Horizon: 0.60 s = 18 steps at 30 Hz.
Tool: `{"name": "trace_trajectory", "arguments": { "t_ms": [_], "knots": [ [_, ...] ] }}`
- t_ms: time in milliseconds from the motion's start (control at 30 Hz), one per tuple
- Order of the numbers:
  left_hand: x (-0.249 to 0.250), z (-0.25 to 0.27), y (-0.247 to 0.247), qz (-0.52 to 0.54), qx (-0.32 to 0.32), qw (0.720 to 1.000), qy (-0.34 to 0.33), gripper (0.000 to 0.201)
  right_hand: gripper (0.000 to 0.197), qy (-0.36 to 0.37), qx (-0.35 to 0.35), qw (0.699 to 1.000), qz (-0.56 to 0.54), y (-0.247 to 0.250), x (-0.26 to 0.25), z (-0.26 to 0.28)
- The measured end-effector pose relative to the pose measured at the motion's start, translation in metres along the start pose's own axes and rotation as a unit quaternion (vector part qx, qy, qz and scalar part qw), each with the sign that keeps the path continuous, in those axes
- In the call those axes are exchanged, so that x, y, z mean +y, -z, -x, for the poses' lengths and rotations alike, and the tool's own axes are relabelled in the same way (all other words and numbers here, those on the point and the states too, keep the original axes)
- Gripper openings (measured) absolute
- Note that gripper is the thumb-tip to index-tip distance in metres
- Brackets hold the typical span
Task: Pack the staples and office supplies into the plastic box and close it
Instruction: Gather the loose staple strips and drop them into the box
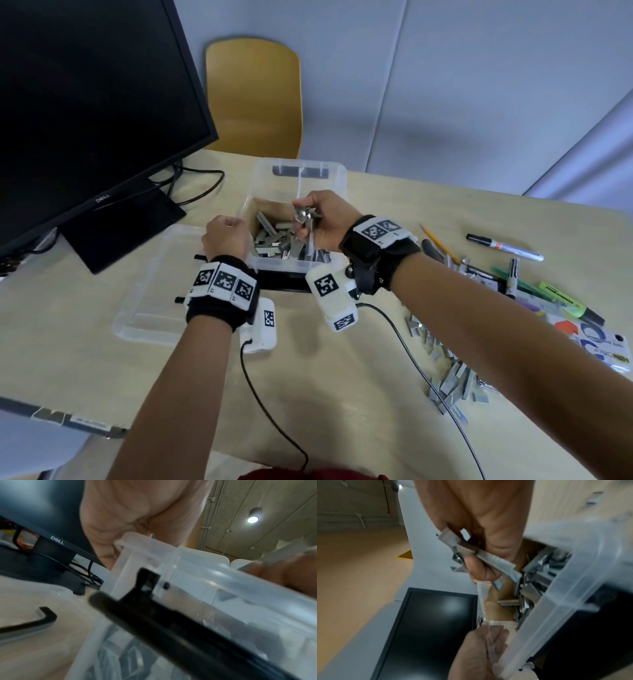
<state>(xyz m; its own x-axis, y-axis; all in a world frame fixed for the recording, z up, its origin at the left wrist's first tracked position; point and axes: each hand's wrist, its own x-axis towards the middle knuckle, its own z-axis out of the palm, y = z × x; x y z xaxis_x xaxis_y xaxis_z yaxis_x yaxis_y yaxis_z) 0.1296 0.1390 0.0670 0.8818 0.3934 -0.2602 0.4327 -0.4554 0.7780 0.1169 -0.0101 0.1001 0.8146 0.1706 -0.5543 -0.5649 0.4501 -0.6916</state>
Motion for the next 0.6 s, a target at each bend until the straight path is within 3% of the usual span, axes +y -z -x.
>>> {"name": "trace_trajectory", "arguments": {
  "t_ms": [233,300,367,467,600],
  "knots": [
    [-0.003,0.020,-0.015,0.032,0.058,0.998,0.000,0.030,0.015,-0.082,0.043,0.992,0.081,-0.019,0.003,-0.011],
    [-0.003,0.020,-0.016,0.034,0.060,0.998,-0.005,0.030,0.034,-0.095,0.038,0.987,0.122,-0.016,0.003,-0.009],
    [-0.004,0.020,-0.017,0.035,0.063,0.997,-0.012,0.029,0.048,-0.088,0.020,0.984,0.154,-0.011,0.003,-0.007],
    [-0.006,0.019,-0.018,0.036,0.069,0.997,-0.022,0.028,0.047,-0.083,-0.001,0.988,0.132,-0.005,-0.002,0.008],
    [-0.006,0.018,-0.018,0.037,0.075,0.996,-0.021,0.028,0.038,-0.037,0.013,0.973,0.226,0.004,-0.007,0.030]
  ]
}}
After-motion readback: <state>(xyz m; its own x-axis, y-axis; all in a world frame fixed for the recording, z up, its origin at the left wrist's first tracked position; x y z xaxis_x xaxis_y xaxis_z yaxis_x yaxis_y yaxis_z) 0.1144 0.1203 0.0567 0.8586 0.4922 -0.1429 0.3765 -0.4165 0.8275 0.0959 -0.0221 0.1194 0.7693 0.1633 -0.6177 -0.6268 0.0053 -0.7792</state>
